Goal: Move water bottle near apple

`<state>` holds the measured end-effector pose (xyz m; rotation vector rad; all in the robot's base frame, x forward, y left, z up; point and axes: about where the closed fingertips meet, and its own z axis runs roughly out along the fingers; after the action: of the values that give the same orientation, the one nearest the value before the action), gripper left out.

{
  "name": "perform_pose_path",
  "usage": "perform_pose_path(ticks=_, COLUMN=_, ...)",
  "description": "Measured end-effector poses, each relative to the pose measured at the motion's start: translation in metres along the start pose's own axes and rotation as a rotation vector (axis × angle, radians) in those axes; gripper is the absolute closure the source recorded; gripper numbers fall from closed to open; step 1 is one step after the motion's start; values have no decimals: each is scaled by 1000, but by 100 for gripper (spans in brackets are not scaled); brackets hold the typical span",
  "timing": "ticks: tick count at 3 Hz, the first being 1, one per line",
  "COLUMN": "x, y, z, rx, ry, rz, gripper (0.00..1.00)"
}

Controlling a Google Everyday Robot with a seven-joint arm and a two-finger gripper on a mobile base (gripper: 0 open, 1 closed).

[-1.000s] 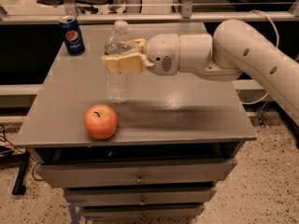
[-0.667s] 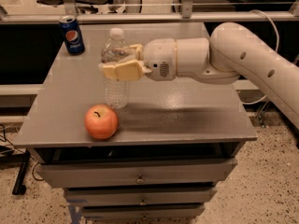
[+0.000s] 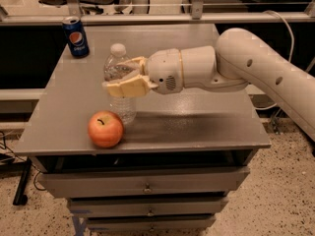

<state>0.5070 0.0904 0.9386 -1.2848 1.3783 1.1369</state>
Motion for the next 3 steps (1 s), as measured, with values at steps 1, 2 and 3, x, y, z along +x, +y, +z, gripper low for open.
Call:
perform_pose_path(ticks=1, x=4, y=3, z=2, rx=-35, ry=27, rz=-26, gripper=59)
perform_pose_path(ticks=2, x=6, y=5, z=3, rx=-62, ry=44, rz=-44, gripper=36)
perform_pose_path(ticks=3, x=6, y=6, z=3, rx=-83, ry=57, rz=-59, gripper=12)
